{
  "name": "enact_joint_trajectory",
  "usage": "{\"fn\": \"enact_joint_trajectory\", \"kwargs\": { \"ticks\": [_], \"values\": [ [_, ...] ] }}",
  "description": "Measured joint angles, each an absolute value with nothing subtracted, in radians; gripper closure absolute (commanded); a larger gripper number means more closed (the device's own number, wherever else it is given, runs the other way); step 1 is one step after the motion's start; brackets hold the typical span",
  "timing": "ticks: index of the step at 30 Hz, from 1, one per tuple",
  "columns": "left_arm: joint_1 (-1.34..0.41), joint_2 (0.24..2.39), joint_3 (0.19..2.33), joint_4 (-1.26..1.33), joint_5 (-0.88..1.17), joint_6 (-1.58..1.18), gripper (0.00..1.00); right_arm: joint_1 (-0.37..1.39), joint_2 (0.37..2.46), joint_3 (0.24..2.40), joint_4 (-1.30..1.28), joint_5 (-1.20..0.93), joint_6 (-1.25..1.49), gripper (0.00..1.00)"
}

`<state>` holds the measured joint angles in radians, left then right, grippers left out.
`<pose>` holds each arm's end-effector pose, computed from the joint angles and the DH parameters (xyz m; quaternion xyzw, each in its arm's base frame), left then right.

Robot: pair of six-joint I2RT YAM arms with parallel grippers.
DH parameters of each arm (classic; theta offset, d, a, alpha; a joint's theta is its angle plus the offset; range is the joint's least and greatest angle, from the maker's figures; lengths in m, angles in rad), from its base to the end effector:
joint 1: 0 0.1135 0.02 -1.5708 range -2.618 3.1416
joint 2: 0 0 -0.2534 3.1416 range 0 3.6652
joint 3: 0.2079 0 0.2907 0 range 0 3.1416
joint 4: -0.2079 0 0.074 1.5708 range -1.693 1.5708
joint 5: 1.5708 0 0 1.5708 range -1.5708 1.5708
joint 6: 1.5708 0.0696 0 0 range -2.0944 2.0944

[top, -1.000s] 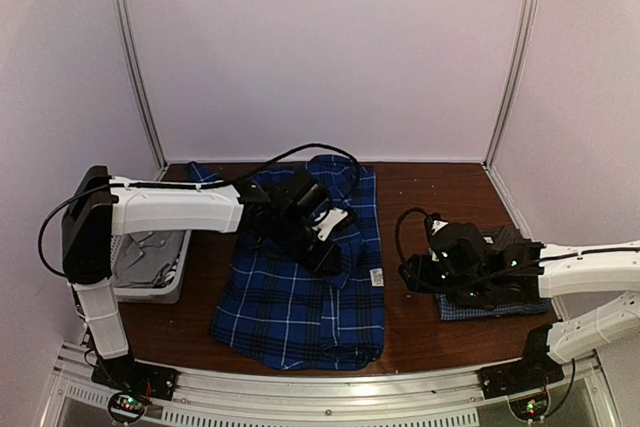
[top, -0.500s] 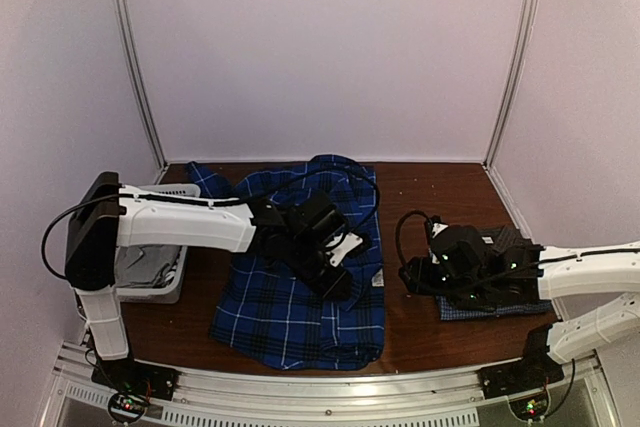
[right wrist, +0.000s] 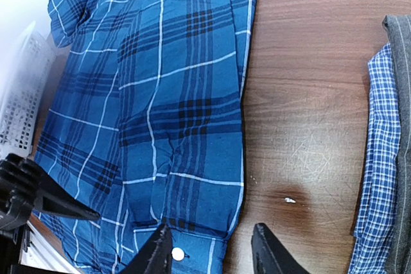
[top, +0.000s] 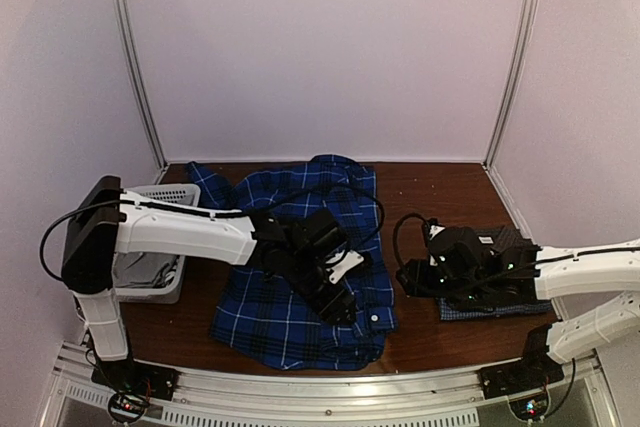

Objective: Fold and stack the long sleeve shirts
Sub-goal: Fold the sleeve of the 1/3-folded shirt, then adjust the sleeve of the 1/3-folded shirt.

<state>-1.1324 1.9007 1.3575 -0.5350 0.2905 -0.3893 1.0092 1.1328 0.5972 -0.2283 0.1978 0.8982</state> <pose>0.1701 -0.4097 0.1336 0.3813 0.8813 -0.2680 0.0779 0.1663 0.2386 0.1510 -0.0121 0.9160 0.2661 0.3001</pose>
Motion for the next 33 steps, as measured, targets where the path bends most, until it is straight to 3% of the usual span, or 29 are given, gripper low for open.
{"fn": "enact_joint_trajectory", "kwargs": {
  "ticks": [5, 9, 14, 19, 33],
  "values": [
    [-1.124, 1.850, 1.304, -0.514, 0.279, -0.437, 0.30, 1.011, 1.149, 0.597, -0.228, 0.173, 0.889, 0.49],
    [-1.058, 1.784, 1.243, -0.466, 0.258, -0.514, 0.39, 1.029, 1.170, 0.597, -0.229, 0.161, 0.882, 0.49],
    [-0.899, 1.764, 1.178, -0.384, 0.245, -0.623, 0.44, 1.081, 1.216, 0.595, -0.233, 0.147, 0.889, 0.49],
    [-0.815, 1.830, 1.204, -0.337, 0.222, -0.692, 0.46, 1.118, 1.221, 0.561, -0.225, 0.134, 0.915, 0.50],
    [-0.812, 2.005, 1.309, -0.295, 0.134, -0.789, 0.49, 1.128, 1.233, 0.511, -0.171, 0.126, 0.962, 0.50]
  ]
}}
